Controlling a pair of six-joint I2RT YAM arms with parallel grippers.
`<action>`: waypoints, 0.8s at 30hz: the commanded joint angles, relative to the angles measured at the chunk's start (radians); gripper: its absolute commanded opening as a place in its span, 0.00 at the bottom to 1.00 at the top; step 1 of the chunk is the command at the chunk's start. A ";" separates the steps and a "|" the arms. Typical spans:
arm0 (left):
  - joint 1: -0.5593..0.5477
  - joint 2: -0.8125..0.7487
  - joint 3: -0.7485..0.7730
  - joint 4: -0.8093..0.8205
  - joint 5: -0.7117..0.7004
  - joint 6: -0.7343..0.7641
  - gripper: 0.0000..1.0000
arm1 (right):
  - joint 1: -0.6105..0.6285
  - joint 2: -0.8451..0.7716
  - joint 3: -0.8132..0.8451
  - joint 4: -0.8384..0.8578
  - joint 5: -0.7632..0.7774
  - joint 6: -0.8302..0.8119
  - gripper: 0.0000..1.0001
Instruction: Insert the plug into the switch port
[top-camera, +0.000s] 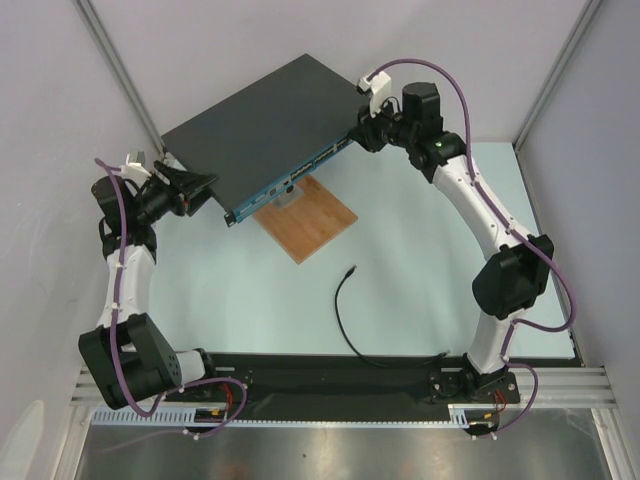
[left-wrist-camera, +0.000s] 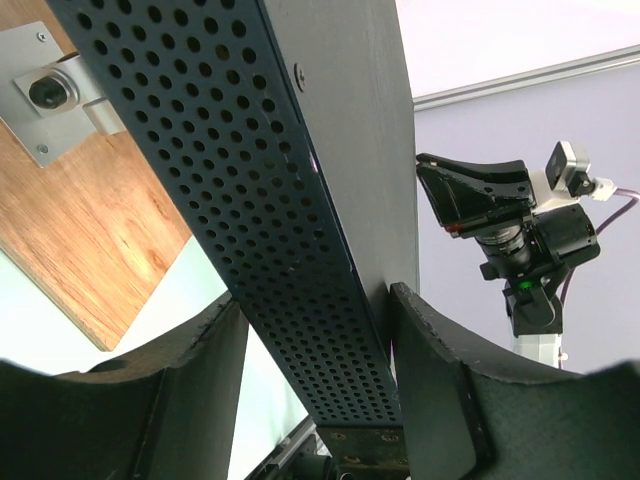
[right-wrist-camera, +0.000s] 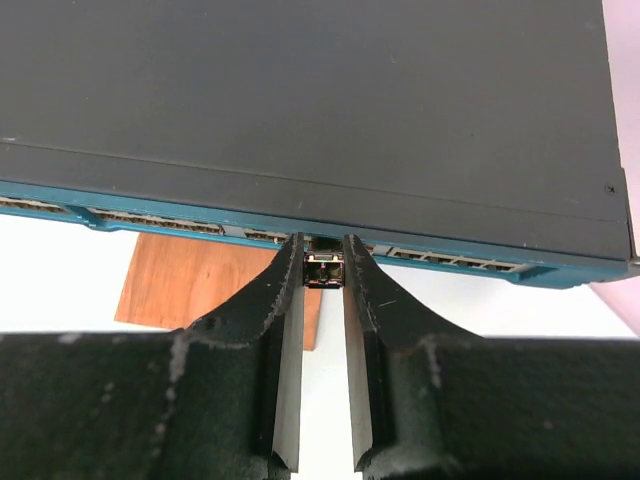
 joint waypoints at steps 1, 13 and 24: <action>-0.039 0.039 0.050 0.075 -0.096 0.049 0.00 | 0.010 -0.018 -0.031 0.063 0.001 -0.031 0.00; -0.034 0.031 0.064 0.075 -0.082 0.056 0.09 | -0.051 -0.223 -0.157 -0.021 -0.081 0.033 0.00; 0.107 -0.057 0.131 -0.043 -0.032 0.223 0.76 | -0.108 -0.329 -0.228 -0.017 -0.351 0.242 0.00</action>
